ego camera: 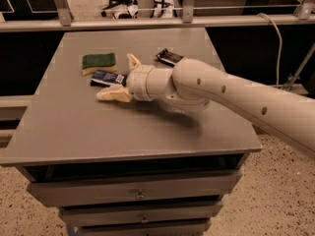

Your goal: Move rxbar blueberry near sponge

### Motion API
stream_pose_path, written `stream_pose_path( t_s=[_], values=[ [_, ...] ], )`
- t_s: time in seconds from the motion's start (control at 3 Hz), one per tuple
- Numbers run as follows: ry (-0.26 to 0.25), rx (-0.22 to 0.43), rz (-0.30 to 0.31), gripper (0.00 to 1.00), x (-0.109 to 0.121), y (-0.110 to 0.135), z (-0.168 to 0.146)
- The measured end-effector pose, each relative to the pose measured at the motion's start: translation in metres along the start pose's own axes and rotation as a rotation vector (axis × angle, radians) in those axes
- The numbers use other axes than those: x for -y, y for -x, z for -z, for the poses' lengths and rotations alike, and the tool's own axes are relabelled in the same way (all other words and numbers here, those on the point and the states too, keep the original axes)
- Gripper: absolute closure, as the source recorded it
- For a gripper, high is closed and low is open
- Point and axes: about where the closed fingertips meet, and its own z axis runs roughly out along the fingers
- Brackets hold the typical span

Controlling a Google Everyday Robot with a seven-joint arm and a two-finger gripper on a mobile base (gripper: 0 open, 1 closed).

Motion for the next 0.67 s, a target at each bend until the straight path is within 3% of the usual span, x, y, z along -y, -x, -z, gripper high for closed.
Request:
stream_pose_path(
  t_s=[0.67],
  values=[
    [0.0,0.0,0.0,0.0,0.001,0.0032,0.0011]
  ],
)
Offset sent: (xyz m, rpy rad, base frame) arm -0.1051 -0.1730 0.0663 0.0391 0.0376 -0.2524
